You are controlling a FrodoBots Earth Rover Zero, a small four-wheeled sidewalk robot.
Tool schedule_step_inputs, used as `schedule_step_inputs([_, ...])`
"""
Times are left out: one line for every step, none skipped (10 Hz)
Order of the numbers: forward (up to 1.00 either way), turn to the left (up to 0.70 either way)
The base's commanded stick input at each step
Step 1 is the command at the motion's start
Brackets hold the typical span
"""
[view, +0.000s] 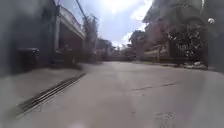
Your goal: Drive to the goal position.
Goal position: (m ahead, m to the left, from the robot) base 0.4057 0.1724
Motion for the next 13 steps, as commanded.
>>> schedule_step_inputs([1.00, -0.04])
schedule_step_inputs([1.00, -0.06])
schedule_step_inputs([1.00, -0.21])
schedule_step_inputs([1.00, -0.33])
schedule_step_inputs([1.00, -0.20])
schedule_step_inputs([1.00, -0.12])
schedule_step_inputs([1.00, -0.07])
schedule_step_inputs([1.00, -0.03])
schedule_step_inputs([1.00, -0.03])
schedule_step_inputs([1.00, -0.03])
schedule_step_inputs([1.00, -0.03])
schedule_step_inputs([1.00, -0.03])
schedule_step_inputs([1.00, -0.03])
